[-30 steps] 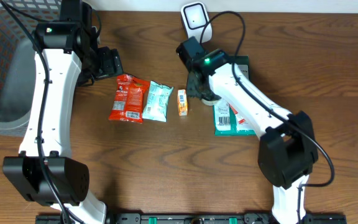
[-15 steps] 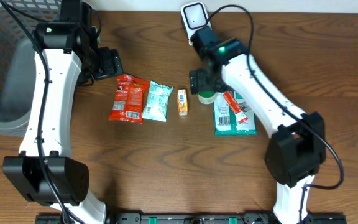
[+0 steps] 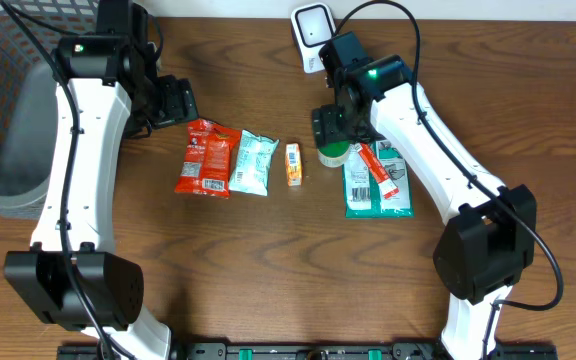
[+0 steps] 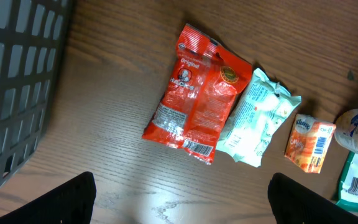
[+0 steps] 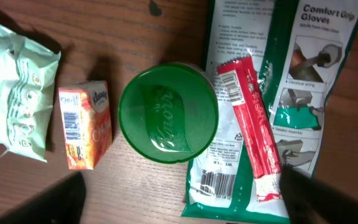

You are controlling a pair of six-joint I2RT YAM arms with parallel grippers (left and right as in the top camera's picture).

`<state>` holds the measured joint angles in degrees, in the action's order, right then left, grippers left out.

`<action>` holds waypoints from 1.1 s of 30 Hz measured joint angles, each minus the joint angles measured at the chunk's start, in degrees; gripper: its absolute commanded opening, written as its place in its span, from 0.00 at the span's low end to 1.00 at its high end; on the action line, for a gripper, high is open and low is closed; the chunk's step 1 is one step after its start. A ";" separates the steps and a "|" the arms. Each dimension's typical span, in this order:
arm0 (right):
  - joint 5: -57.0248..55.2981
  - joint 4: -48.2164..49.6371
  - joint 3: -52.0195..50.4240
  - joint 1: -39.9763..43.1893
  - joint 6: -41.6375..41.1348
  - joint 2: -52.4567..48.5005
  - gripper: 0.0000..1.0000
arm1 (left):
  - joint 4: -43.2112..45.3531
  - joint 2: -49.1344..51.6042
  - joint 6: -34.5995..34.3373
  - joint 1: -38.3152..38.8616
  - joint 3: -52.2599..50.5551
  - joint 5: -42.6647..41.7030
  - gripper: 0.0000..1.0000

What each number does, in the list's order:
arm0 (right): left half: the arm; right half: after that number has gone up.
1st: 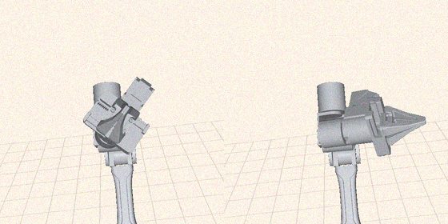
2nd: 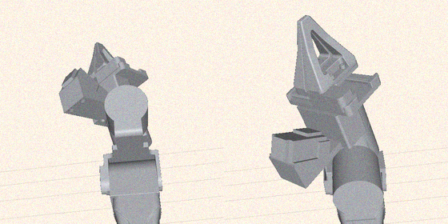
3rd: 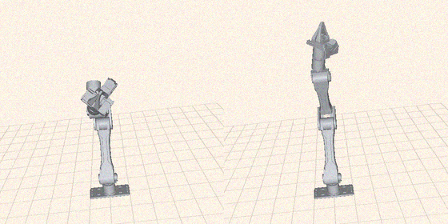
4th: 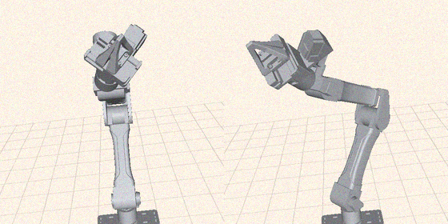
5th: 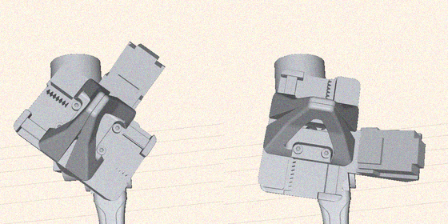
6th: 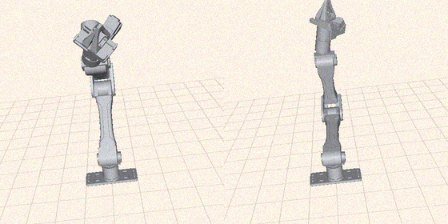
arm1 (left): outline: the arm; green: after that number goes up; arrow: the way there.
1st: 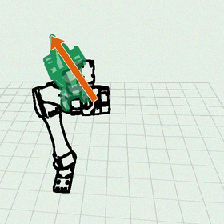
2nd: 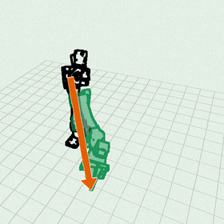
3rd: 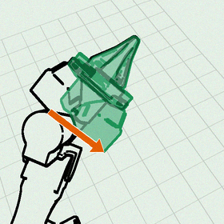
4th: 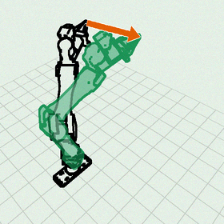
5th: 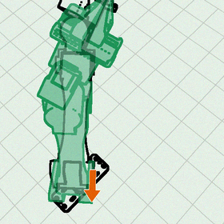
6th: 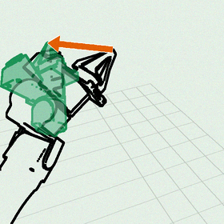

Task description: Scan the item barcode

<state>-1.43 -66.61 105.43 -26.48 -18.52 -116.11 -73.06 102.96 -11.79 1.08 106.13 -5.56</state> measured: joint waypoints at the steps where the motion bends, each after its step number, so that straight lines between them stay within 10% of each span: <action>1: 0.00 0.00 0.00 0.00 0.00 0.00 0.99 | 0.00 0.00 -0.02 0.00 0.00 0.02 0.89; 9: 3.45 1.07 0.00 -0.52 -0.11 0.00 0.84 | 0.00 0.00 -0.02 0.00 0.00 0.02 0.89; 11: 3.61 1.33 0.00 -1.27 -0.28 0.00 0.65 | 0.00 0.00 -0.02 0.00 0.00 0.02 0.89; 13: 3.63 1.92 0.00 -2.56 -0.02 0.00 0.09 | 0.00 0.00 -0.02 0.00 0.00 0.02 0.89; 18: 3.63 3.56 0.00 -6.32 -0.09 0.00 0.01 | 0.00 0.00 -0.02 0.00 0.00 0.02 0.89; 19: 3.63 3.91 0.00 -7.21 -0.09 0.00 0.08 | 0.00 0.00 -0.02 0.00 0.00 0.02 0.89; 20: 3.56 4.04 0.00 -7.69 -0.11 0.00 0.77 | 0.00 0.00 -0.02 0.00 0.00 0.02 0.89; 21: 3.13 4.37 0.00 -8.68 -0.04 0.00 0.91 | 0.00 0.00 0.00 0.00 0.00 0.02 0.89; 33: -4.81 2.69 0.00 -6.19 -7.23 0.00 0.99 | 0.00 0.00 -0.02 0.00 0.00 0.02 0.89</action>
<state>-6.24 -63.92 105.43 -32.67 -25.76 -116.11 -73.06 102.96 -11.81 1.08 106.13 -5.54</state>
